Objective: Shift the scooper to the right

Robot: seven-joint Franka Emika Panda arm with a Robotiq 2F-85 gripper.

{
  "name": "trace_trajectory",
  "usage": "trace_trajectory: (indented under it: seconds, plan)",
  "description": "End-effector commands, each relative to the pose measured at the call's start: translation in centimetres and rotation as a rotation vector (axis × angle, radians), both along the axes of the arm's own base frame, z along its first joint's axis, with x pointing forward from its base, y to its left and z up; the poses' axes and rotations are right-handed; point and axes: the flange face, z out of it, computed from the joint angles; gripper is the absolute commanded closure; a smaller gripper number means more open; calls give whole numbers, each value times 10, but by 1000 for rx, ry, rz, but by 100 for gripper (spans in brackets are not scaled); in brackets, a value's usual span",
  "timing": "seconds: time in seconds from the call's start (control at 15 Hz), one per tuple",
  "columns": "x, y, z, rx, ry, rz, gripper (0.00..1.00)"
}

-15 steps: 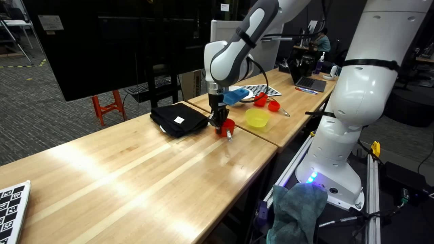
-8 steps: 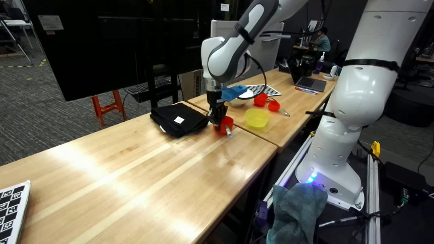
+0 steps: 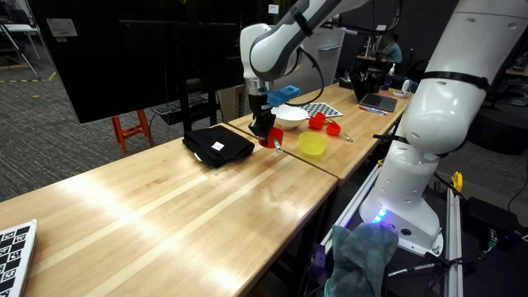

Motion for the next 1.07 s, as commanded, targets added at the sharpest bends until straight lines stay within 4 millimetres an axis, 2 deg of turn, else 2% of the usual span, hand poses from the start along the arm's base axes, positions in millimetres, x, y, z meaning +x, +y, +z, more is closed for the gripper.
trace_trajectory:
  seconds: [0.0, 0.4, 1.0]
  plan:
    - [-7, 1, 34, -25, -22, -23, 99]
    - [-25, -3, 63, -28, -58, -83, 99]
    - [-61, -44, 93, -20, -80, -136, 99]
